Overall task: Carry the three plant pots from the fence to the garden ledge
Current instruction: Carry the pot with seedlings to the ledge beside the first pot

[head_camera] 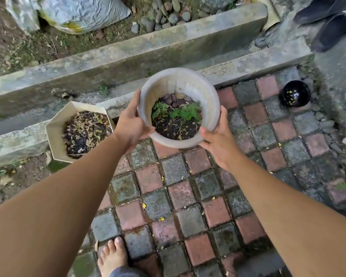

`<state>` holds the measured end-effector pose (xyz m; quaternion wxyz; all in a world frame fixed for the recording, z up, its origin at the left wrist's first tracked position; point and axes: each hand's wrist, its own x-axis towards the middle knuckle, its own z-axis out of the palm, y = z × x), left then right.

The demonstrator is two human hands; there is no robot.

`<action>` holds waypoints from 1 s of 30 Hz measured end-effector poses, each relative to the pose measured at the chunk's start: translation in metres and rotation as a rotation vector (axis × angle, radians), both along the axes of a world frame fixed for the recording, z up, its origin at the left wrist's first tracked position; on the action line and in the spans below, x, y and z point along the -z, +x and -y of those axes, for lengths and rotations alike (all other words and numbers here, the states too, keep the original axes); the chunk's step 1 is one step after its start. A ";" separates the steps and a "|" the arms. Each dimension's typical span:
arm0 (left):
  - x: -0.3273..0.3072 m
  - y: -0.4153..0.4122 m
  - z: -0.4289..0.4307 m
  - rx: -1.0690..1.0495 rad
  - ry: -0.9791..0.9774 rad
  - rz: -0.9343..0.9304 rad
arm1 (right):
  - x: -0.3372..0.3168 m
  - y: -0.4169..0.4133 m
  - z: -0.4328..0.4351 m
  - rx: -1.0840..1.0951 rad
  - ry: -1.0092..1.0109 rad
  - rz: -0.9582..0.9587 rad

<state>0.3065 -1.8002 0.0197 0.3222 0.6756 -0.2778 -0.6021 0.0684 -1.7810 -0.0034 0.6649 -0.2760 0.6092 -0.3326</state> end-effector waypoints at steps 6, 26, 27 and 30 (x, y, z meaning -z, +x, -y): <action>0.004 -0.003 -0.015 0.037 -0.009 0.040 | -0.008 -0.001 0.019 -0.096 -0.098 -0.245; 0.009 -0.036 -0.016 0.020 0.008 0.135 | -0.010 -0.023 0.063 -0.208 -0.127 -0.469; 0.008 -0.037 -0.017 0.029 0.007 0.149 | -0.010 -0.024 0.064 -0.209 -0.132 -0.461; 0.008 -0.044 -0.019 0.027 0.004 0.199 | -0.010 -0.029 0.069 -0.220 -0.174 -0.465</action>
